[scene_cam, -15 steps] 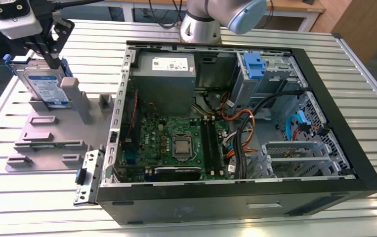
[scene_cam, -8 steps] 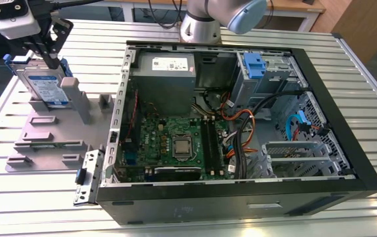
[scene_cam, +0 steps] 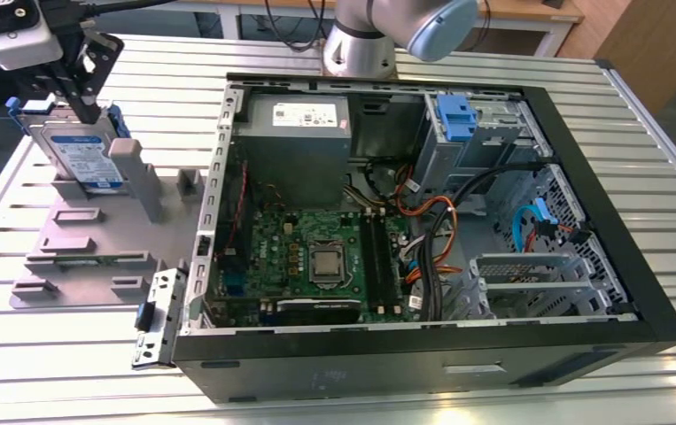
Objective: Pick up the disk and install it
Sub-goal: 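Reach for the disk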
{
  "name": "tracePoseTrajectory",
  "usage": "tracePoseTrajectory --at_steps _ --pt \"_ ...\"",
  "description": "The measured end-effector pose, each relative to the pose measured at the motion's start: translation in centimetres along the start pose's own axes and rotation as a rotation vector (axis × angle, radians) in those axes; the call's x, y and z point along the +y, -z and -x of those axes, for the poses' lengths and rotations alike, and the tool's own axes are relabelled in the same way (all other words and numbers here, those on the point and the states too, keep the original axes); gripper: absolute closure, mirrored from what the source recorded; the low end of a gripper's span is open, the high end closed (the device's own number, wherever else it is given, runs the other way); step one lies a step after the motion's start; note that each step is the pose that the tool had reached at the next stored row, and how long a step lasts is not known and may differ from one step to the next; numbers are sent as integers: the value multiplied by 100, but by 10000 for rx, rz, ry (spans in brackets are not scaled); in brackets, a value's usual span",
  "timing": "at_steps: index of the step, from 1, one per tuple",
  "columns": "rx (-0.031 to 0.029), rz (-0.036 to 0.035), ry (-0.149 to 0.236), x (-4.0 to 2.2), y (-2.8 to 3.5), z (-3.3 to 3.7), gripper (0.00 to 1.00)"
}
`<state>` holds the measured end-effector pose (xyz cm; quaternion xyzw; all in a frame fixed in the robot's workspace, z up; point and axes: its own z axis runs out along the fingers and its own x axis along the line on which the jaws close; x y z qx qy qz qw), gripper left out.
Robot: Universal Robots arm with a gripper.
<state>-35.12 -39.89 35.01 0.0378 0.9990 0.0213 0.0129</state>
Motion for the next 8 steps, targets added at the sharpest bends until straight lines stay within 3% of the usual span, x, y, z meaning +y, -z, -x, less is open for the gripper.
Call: tracePoseTrajectory --at_steps 8 --pt "0 -1 0 -4 0 -58 89"
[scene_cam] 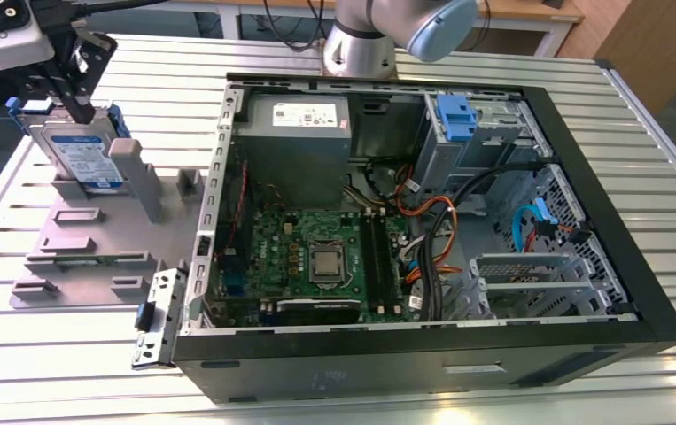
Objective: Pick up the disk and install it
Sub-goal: 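Reach for the disk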
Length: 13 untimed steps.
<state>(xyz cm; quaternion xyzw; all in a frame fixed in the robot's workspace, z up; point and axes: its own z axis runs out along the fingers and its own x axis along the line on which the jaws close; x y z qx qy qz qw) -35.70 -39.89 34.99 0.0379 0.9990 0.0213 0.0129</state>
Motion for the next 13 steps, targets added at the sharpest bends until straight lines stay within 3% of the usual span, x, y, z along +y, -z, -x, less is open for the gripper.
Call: tracePoseTrajectory --at_steps 13 --pt "0 0 0 -4 -1 -52 89"
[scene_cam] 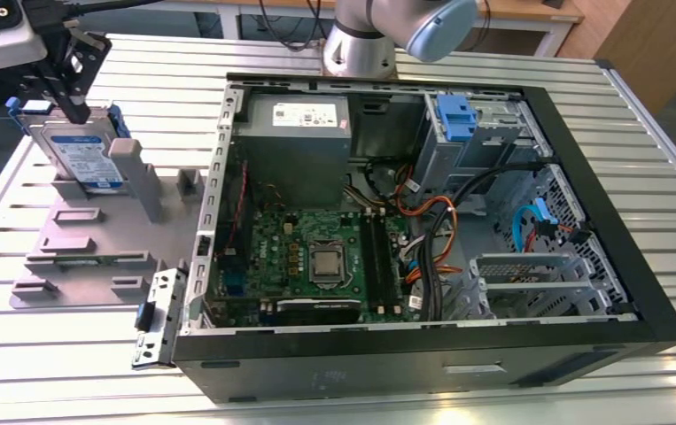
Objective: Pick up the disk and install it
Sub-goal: 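Reach for the disk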
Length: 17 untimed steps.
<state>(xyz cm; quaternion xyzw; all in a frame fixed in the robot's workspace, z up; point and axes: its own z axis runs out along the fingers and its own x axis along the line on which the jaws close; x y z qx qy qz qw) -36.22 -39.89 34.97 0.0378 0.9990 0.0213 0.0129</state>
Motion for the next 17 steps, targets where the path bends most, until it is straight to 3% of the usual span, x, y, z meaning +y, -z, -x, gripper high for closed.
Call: tracePoseTrajectory --at_steps 17 --pt "0 0 0 -3 -2 -40 89"
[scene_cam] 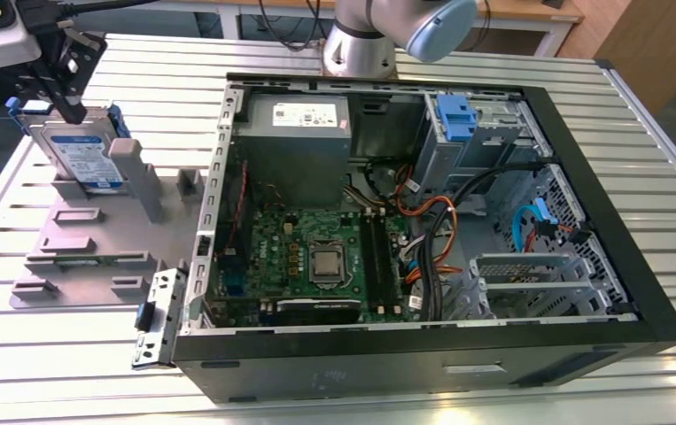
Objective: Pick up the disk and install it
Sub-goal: 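Reach for the disk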
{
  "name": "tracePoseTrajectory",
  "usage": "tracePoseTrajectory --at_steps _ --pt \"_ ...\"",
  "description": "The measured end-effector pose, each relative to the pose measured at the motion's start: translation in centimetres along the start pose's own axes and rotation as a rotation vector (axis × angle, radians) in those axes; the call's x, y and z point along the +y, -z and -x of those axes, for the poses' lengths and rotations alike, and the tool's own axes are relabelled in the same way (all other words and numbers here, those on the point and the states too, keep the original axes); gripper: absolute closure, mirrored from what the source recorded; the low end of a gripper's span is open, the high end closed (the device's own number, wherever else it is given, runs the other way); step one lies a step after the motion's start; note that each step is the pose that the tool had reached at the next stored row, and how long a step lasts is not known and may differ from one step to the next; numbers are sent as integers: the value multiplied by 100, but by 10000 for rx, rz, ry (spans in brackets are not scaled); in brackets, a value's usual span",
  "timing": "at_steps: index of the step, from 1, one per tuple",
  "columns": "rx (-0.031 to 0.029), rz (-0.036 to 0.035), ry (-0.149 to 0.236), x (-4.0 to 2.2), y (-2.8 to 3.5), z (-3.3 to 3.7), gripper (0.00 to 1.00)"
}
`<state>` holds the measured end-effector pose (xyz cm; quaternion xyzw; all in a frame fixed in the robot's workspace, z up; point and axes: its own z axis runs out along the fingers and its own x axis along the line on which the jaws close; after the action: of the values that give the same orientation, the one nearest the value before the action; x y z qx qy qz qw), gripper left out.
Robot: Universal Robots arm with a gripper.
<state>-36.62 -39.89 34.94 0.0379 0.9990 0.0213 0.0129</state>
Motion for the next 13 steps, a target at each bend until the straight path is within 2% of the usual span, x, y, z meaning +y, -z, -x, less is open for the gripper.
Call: tracePoseTrajectory --at_steps 13 --pt "0 0 0 -2 -2 -26 89"
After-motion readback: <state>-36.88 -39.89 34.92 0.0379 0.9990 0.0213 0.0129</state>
